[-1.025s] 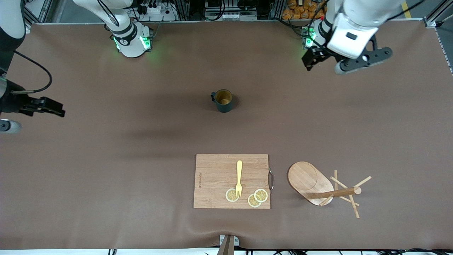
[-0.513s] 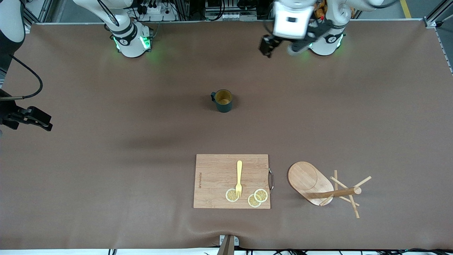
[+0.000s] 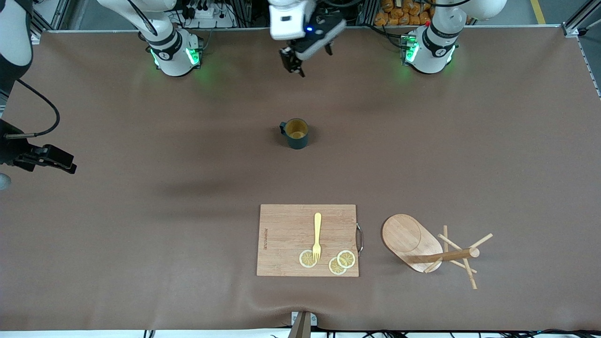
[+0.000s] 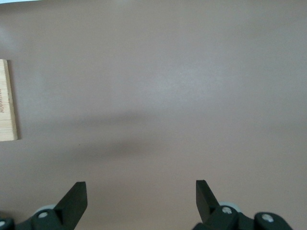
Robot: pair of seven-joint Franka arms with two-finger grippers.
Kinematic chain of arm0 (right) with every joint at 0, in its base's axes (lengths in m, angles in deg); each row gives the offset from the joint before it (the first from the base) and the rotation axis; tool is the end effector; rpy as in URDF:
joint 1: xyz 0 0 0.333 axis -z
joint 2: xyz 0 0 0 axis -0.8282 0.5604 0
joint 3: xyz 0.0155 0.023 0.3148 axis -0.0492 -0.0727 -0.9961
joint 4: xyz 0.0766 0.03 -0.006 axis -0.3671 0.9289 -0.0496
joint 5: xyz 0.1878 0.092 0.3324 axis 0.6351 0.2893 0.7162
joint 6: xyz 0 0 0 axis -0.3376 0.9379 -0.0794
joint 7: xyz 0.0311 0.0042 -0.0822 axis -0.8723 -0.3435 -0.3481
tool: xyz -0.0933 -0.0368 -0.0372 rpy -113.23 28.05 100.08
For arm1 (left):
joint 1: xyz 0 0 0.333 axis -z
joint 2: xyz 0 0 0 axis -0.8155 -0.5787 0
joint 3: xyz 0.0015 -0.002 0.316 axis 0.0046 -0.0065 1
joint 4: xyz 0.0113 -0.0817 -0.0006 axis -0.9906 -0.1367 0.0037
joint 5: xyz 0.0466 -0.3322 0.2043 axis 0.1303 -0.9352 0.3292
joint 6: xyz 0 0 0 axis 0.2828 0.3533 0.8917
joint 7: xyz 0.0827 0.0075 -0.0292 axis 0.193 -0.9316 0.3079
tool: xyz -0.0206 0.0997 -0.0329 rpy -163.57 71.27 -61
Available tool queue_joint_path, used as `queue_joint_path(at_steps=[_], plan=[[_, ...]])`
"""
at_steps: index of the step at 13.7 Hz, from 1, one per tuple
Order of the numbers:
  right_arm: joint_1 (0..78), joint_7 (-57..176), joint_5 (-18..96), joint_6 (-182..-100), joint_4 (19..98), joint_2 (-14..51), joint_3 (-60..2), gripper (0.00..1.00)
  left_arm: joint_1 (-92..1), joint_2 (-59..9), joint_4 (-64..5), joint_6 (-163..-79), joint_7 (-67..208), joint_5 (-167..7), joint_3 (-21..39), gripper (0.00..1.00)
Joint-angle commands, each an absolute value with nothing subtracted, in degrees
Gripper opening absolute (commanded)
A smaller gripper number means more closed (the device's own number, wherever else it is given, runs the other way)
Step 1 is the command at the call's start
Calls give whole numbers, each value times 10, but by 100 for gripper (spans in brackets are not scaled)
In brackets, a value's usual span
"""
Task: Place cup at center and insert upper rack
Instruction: 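Grasp the teal mug by its handle with the left gripper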
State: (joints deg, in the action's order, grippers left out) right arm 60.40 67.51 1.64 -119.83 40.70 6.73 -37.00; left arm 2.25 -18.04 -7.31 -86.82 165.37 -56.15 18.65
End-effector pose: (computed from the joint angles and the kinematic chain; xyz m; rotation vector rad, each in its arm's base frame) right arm 0.6231 -0.0253 0.5872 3.1336 -0.1289 0.0509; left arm 0.2993 -0.5559 0.5274 -2.7425 -0.8851 -0.2670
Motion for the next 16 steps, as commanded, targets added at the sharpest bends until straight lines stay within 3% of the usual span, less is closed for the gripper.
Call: queue_joint_path(at_steps=[1, 11, 16], plan=[[627, 671, 31, -1191, 414, 62, -380, 100, 79, -252, -21, -870, 1702, -490, 189, 100], [640, 669, 22, -1192, 410, 65, -380, 100, 142, -426, 31, -952, 1866, -354, 178, 100], [638, 669, 14, -1197, 408, 66, -381, 100, 148, -510, 99, -956, 1934, -337, 179, 100]])
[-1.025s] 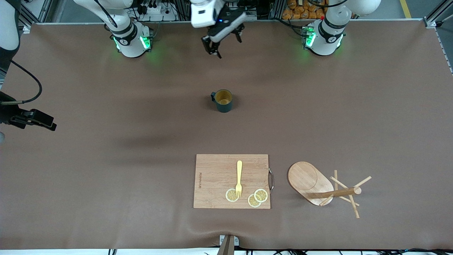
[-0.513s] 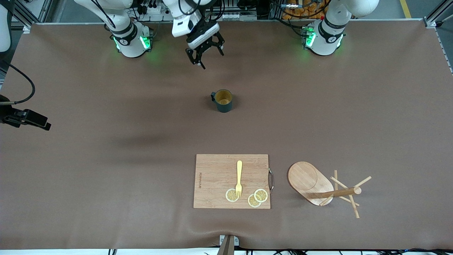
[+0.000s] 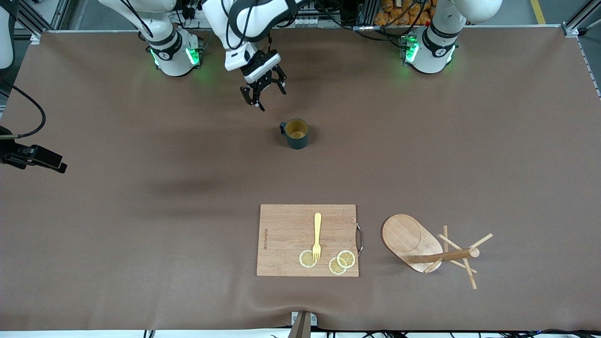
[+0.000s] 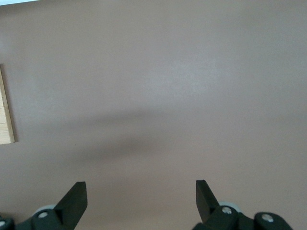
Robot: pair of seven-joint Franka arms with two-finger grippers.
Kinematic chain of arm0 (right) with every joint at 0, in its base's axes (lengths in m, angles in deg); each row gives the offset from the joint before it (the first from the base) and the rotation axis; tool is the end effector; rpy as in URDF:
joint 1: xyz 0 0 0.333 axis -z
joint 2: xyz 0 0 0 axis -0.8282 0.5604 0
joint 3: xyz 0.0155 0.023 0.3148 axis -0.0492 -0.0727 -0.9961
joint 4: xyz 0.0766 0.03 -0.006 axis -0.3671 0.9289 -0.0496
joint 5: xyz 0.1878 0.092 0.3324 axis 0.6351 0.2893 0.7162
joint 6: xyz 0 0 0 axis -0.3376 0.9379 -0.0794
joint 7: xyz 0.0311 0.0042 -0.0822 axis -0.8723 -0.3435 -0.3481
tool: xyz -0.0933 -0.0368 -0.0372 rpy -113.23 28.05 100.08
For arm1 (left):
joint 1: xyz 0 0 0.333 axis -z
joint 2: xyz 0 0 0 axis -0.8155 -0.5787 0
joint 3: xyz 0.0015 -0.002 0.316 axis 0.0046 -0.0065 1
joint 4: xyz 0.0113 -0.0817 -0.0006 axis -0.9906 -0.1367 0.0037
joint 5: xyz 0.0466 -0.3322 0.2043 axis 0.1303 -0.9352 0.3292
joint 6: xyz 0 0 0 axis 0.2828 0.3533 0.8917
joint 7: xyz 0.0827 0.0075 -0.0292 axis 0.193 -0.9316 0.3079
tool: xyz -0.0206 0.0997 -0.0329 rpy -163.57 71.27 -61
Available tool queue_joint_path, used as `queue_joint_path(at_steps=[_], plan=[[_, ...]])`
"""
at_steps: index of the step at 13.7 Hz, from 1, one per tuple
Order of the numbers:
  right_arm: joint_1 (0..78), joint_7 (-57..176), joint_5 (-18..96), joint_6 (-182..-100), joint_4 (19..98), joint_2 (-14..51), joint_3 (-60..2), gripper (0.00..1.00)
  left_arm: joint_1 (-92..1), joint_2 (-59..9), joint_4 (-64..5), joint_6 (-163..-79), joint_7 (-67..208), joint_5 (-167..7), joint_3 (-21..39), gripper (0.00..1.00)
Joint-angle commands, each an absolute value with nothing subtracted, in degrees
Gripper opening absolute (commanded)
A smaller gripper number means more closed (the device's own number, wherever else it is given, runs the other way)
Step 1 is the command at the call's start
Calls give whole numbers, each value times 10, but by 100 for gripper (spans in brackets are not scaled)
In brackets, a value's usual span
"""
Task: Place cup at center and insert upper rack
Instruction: 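Grasp the teal mug by its handle with the left gripper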
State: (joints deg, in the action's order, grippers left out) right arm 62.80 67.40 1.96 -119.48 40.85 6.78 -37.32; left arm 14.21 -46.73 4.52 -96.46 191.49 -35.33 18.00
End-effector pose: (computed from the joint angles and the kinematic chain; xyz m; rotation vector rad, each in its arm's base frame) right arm 0.6213 -0.0477 0.5849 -3.1347 0.1837 -0.0360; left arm 0.2382 -0.6886 0.2976 -2.6184 -1.0261 -0.7893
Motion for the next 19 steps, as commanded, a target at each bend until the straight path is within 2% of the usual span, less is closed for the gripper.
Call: queue_joint_path(at_steps=[1, 5, 16, 17, 19], plan=[[638, 670, 14, -1198, 409, 67, -381, 100, 148, -519, 99, -956, 1939, -336, 180, 100], [641, 670, 13, -1204, 408, 68, -381, 100, 147, -568, 118, -958, 1974, -325, 182, 100], [639, 679, 24, -1204, 407, 69, -381, 100, 141, -606, 118, -989, 1995, -308, 195, 100], [639, 677, 24, -1201, 407, 69, -381, 100, 139, -607, 118, -989, 1994, -308, 195, 93], [642, 675, 24, -1200, 407, 69, -381, 100, 136, -609, 118, -989, 1992, -308, 198, 69]])
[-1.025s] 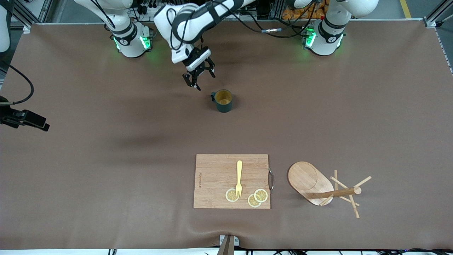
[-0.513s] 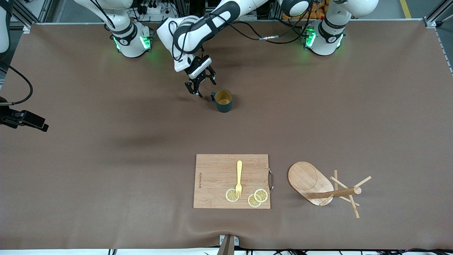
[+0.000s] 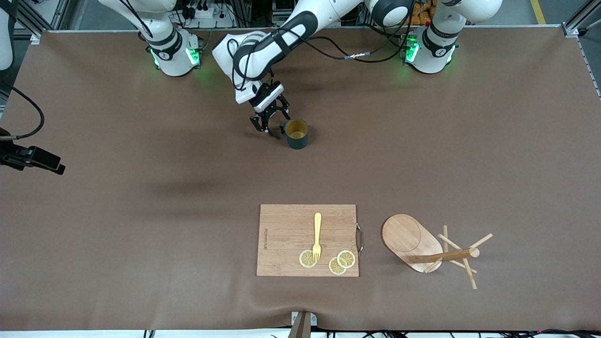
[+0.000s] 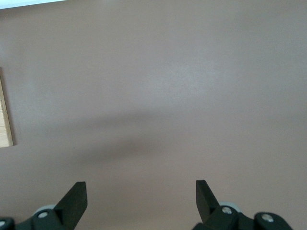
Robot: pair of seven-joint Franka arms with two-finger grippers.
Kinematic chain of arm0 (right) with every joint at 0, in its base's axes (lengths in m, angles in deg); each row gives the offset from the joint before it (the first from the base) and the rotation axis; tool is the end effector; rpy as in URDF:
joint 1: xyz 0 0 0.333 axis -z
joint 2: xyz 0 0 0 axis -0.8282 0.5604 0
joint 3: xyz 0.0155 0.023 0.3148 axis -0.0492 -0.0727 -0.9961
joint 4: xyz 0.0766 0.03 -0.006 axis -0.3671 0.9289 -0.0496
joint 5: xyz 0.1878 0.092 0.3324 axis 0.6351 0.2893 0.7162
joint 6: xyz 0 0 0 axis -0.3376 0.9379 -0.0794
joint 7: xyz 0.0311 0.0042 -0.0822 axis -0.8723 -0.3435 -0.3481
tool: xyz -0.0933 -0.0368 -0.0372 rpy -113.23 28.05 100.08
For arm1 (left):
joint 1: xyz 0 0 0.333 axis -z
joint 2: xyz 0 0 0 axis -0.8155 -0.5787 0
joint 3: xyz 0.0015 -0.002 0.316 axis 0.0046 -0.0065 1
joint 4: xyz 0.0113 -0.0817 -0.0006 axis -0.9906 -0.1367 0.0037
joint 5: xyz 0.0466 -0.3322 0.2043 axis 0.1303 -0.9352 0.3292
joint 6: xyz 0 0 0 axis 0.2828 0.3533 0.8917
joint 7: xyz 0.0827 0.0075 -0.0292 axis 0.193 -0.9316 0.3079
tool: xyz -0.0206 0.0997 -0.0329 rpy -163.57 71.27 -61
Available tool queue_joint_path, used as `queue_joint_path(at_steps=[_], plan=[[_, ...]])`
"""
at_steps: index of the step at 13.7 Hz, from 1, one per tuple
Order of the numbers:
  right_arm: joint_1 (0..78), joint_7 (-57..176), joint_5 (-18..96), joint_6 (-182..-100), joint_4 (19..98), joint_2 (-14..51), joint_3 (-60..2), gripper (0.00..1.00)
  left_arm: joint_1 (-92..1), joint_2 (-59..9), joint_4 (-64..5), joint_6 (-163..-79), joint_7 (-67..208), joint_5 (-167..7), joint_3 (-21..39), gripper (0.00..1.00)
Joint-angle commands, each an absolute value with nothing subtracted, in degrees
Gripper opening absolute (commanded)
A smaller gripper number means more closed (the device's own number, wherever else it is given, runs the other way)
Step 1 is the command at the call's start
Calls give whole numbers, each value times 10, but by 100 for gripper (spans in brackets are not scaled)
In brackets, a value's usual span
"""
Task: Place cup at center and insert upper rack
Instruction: 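Grasp the teal mug by its handle with the left gripper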
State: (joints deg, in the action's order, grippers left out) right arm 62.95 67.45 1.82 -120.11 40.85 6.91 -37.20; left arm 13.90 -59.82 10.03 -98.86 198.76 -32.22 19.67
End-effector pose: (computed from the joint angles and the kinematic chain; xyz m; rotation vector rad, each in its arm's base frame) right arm 0.6228 -0.0509 0.5844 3.1337 -0.1921 0.0496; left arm 0.2625 -0.6855 0.1744 -2.4968 -1.1228 -0.8728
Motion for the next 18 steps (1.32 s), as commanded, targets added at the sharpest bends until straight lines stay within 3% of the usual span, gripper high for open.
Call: queue_joint_path(at_steps=[1, 7, 18], plan=[[642, 675, 25, -1201, 407, 69, -382, 100, 135, -610, 117, -989, 1992, -308, 199, 59], [644, 676, 57, -1205, 407, 70, -381, 100, 134, -609, 116, -987, 1989, -309, 197, 0], [644, 676, 56, -1206, 406, 72, -381, 100, 106, -545, 111, -1014, 1952, -351, 193, 0]])
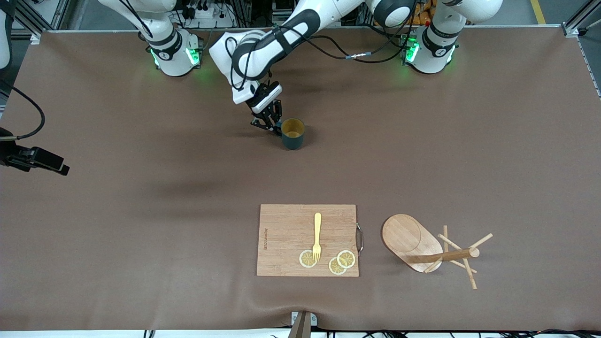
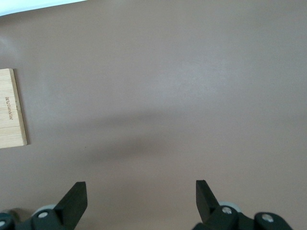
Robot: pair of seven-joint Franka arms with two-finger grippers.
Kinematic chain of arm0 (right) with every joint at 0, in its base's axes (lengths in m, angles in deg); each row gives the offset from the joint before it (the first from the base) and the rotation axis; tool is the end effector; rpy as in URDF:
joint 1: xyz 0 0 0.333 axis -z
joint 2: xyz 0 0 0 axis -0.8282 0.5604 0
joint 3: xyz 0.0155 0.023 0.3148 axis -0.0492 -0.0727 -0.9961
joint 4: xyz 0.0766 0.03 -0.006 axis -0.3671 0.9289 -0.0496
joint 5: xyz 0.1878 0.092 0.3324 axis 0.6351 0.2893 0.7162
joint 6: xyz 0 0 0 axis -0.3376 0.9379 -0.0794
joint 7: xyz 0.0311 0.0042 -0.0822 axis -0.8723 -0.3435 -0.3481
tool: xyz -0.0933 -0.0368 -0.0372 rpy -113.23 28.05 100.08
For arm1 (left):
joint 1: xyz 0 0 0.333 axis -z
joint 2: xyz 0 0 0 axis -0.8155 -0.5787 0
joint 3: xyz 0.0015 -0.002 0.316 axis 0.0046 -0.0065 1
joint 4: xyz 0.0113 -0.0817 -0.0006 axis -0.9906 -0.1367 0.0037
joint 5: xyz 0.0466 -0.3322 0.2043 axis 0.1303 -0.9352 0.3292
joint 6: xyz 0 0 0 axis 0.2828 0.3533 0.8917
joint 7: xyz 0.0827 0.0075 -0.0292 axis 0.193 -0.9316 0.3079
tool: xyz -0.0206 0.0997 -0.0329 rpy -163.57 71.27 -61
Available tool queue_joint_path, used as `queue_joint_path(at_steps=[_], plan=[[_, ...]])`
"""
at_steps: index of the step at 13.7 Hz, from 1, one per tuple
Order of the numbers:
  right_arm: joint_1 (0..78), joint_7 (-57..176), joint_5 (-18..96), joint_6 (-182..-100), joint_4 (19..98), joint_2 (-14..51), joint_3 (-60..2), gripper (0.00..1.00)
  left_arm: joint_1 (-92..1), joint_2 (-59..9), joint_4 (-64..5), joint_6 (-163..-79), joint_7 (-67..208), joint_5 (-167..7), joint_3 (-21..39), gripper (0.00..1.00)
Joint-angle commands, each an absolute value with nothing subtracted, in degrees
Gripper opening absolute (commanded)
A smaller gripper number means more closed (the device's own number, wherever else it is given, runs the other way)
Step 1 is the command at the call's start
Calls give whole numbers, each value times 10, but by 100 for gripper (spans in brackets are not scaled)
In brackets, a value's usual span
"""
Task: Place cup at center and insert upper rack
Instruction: 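Lift and carry the teal mug with the left gripper to the stand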
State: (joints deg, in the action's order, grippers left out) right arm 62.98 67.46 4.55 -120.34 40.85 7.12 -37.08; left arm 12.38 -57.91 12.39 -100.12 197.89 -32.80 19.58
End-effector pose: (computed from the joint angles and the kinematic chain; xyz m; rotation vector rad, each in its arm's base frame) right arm 0.6243 -0.0478 0.5826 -3.0892 0.1987 -0.0505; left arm 0.2854 -0.6937 0.2168 -2.5532 -1.2024 -0.8496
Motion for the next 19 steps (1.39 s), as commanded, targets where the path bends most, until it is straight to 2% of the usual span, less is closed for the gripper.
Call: queue_joint_path(at_steps=[1, 11, 19], plan=[[644, 676, 56, -1206, 406, 72, -381, 100, 100, -533, 111, -1014, 1926, -364, 193, 0], [644, 675, 56, -1206, 406, 72, -381, 100, -31, -371, 102, -1062, 1657, -638, 256, 0], [644, 675, 55, -1206, 406, 72, -381, 100, -207, -308, 102, -1061, 1447, -859, 264, 0]])
